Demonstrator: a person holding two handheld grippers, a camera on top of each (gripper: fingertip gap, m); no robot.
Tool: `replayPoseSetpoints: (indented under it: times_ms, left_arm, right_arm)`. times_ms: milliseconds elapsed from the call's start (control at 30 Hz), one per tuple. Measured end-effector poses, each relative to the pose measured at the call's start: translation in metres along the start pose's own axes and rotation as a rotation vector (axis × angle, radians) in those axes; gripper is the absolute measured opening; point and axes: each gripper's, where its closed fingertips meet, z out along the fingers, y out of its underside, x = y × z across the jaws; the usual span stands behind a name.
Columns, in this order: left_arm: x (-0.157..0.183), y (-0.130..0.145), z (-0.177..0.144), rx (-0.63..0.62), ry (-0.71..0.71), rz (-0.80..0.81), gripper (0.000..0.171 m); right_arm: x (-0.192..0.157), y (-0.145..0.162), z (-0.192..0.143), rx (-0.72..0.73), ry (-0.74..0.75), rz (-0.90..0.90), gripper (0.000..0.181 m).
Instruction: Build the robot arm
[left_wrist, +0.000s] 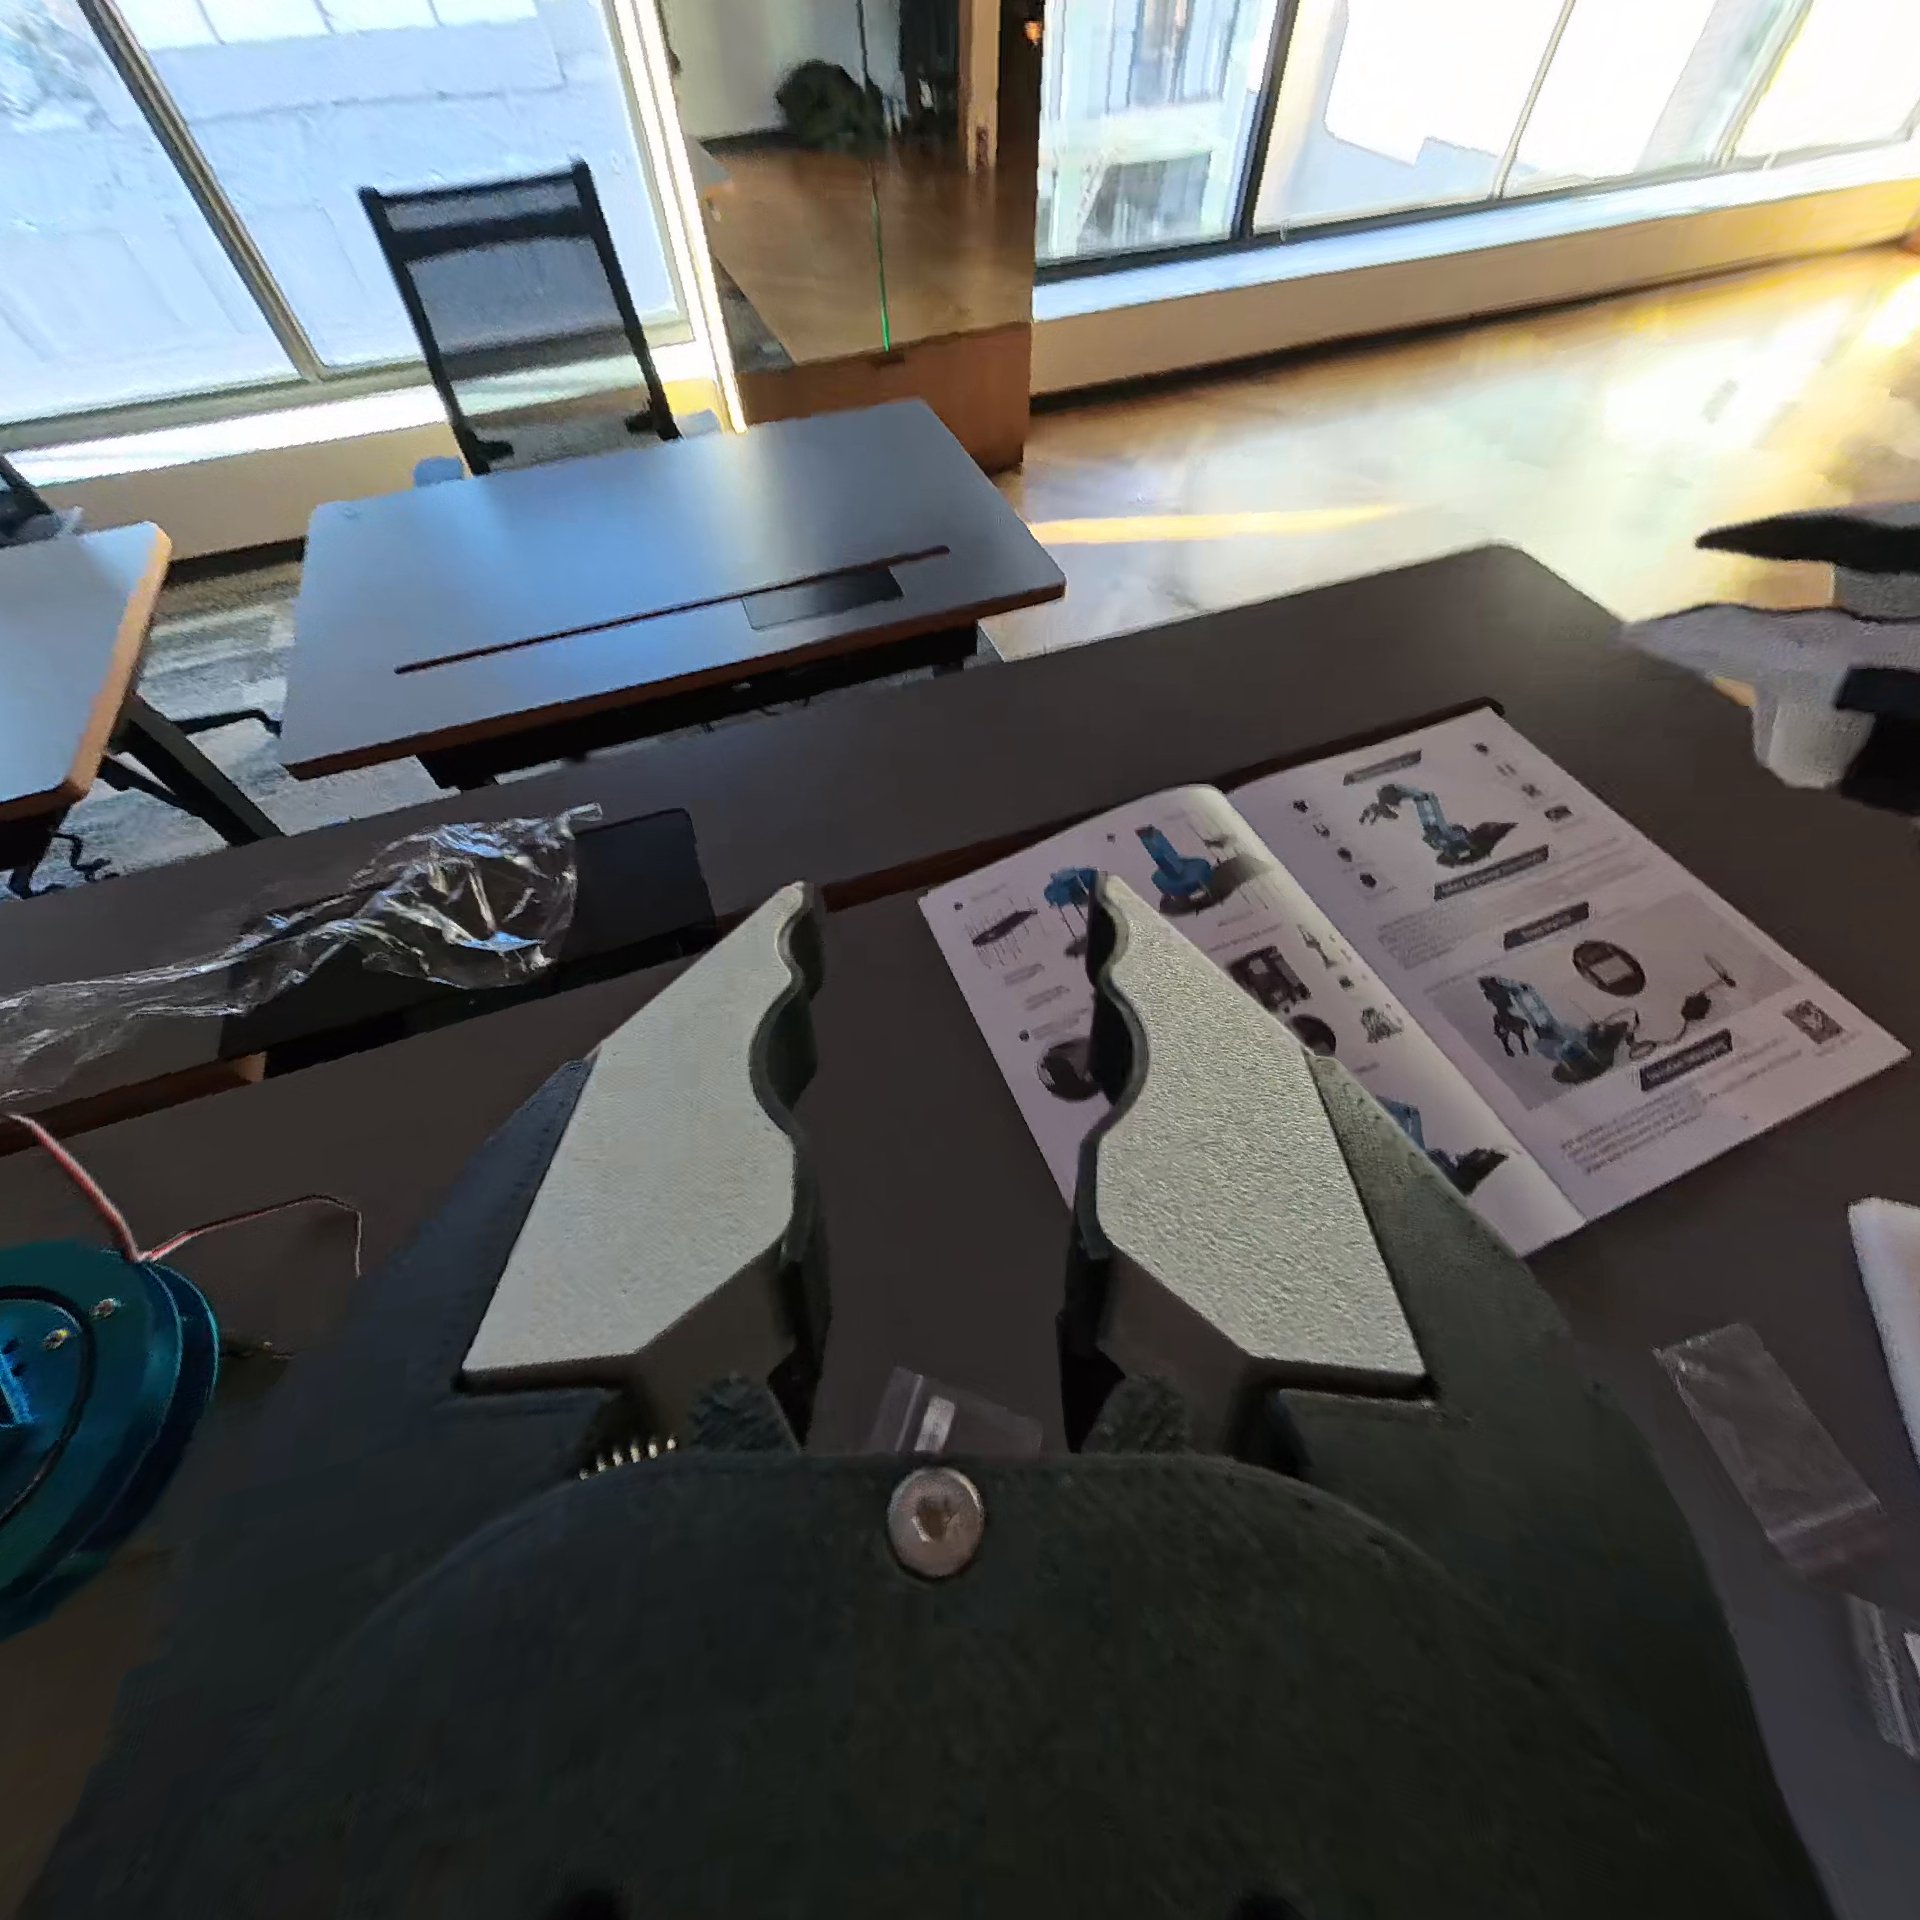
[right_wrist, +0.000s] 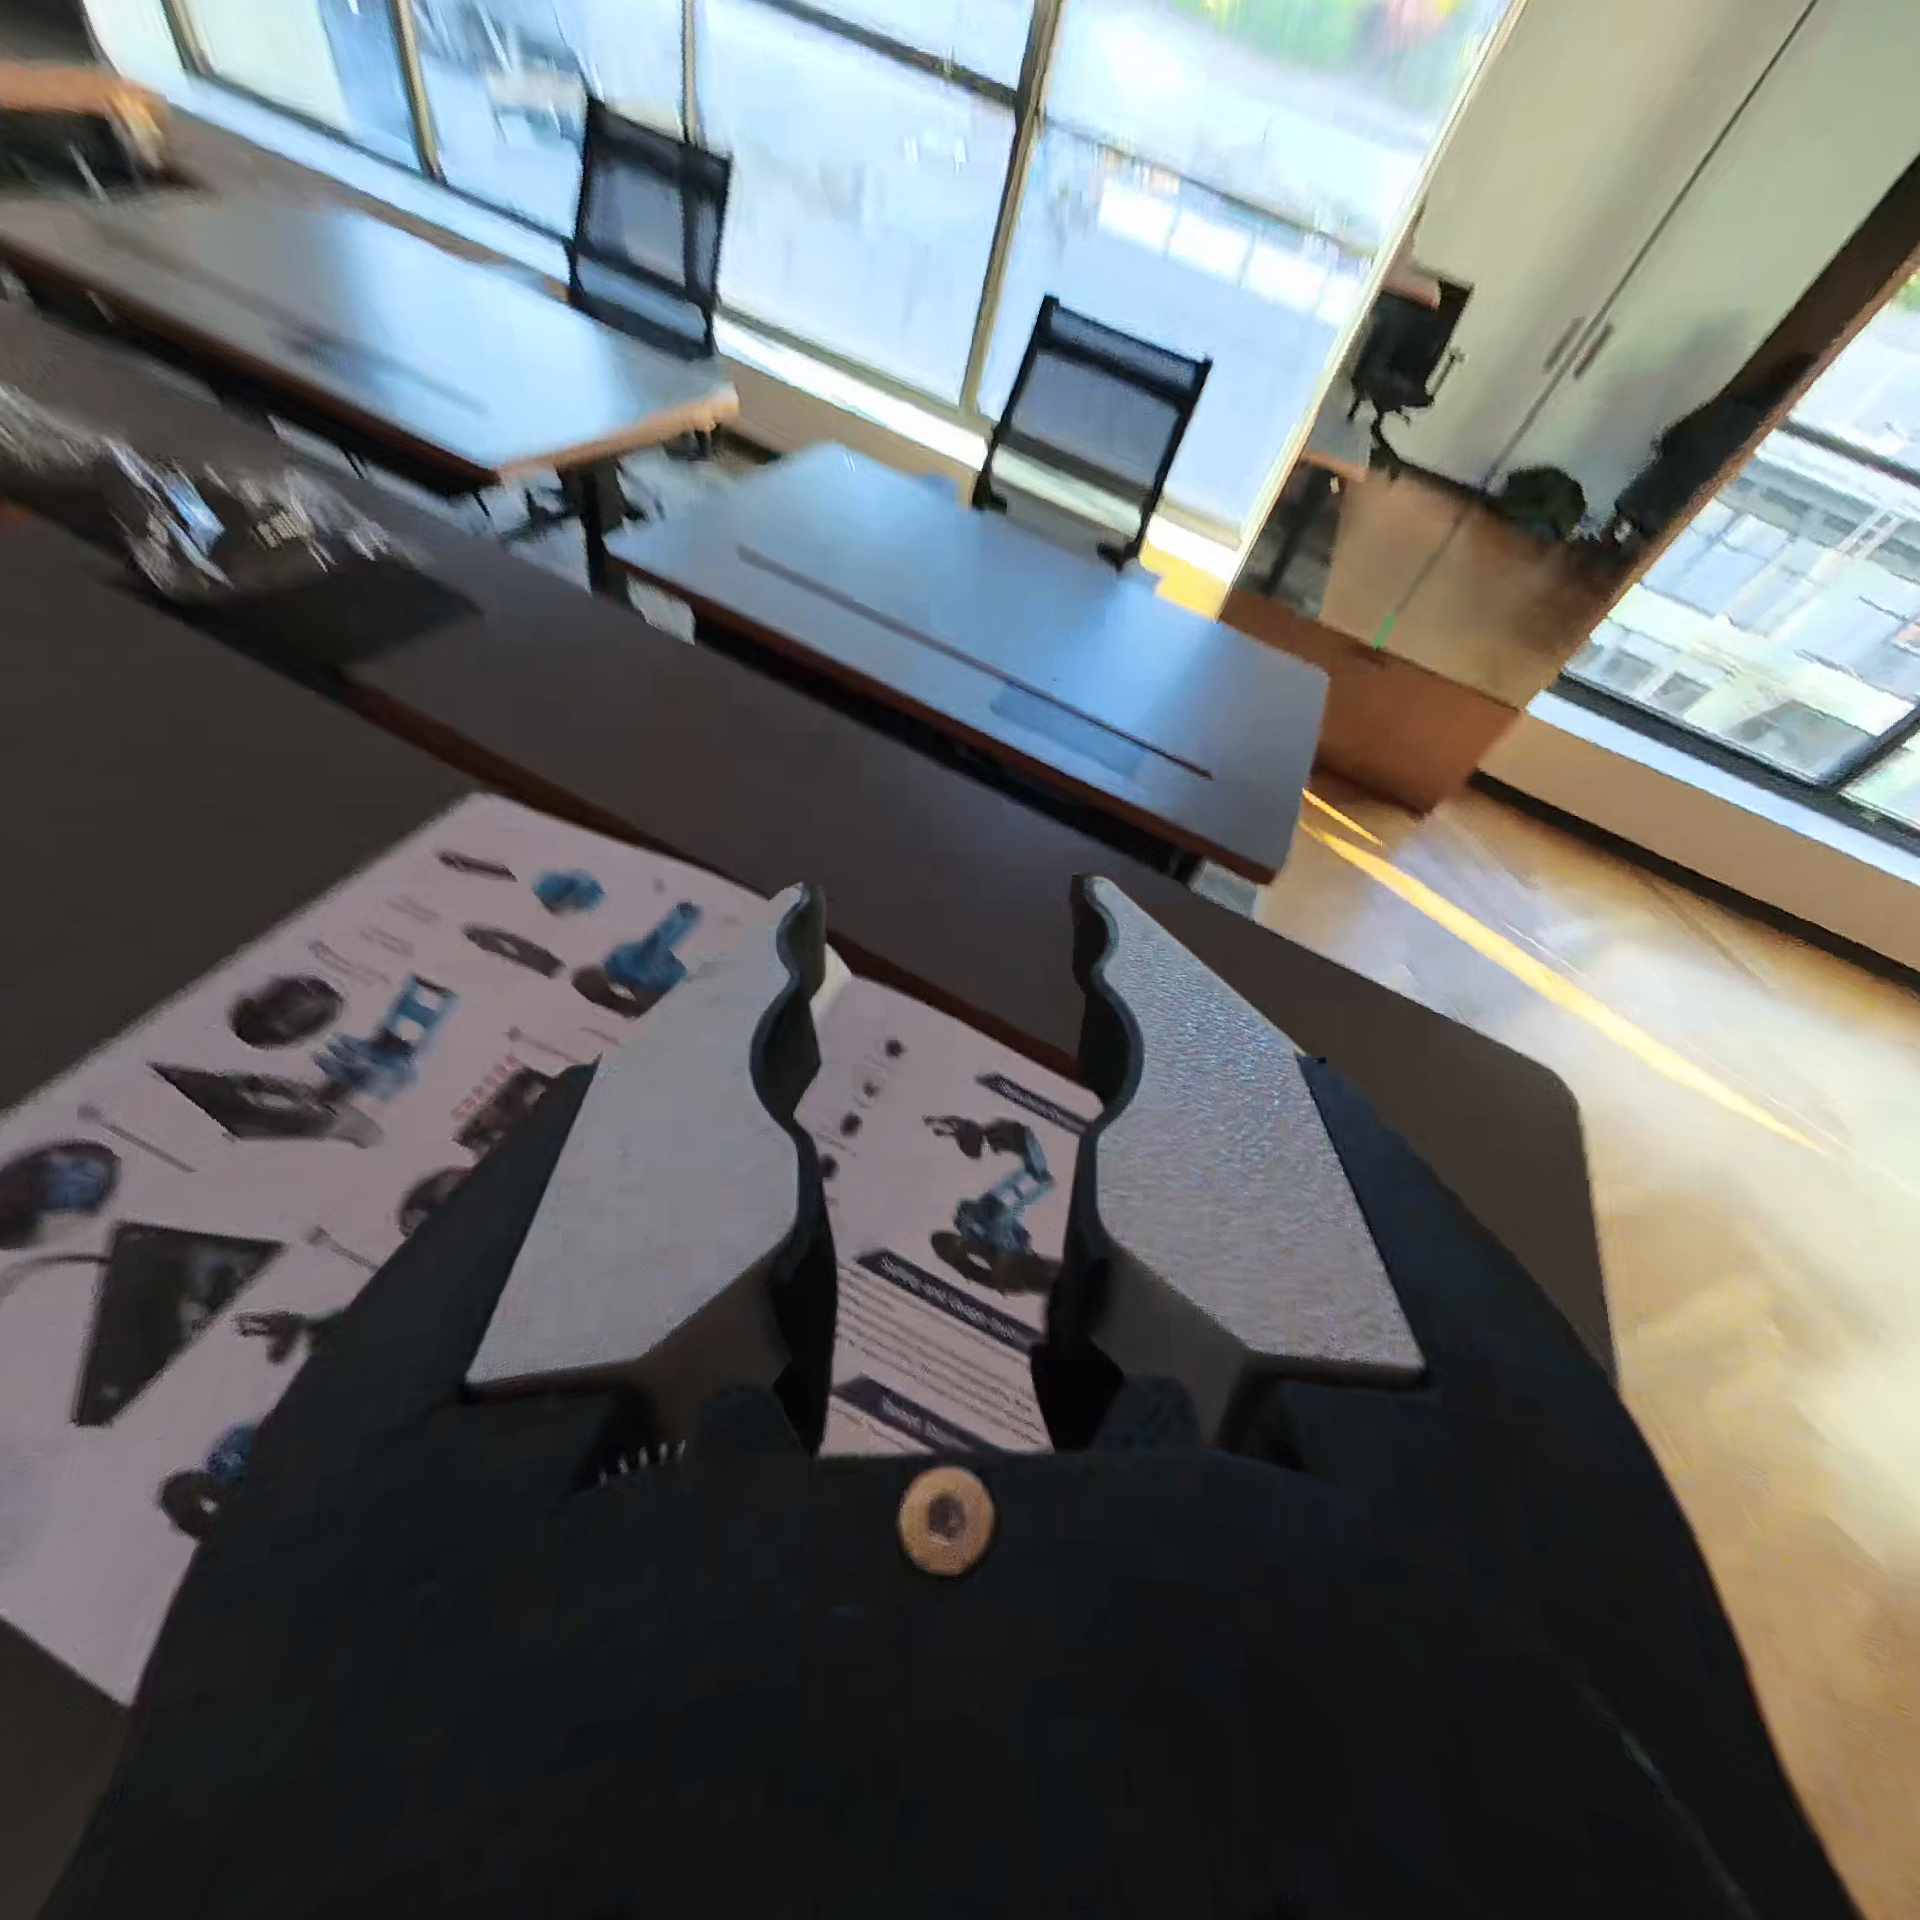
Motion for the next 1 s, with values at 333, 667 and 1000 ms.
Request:
replayPoseSetpoints:
  times_ms: [333, 667, 1000]
  left_arm:
    - [0.004, -0.067, -0.054, 0.469, 0.163, -0.232, 0.049]
    - [-0.012, -0.081, -0.070, 0.658, 0.146, -0.341, 0.047]
    - [-0.042, -0.086, -0.104, 0.827, 0.101, -0.417, 0.036]
  right_arm:
    - [0.000, -0.056, -0.035, 0.321, -0.026, 0.100, 0.053]
    - [0.003, -0.084, -0.065, 0.556, -0.040, 0.190, 0.051]
    - [-0.023, -0.058, -0.028, 0.410, -0.141, 0.195, 0.045]
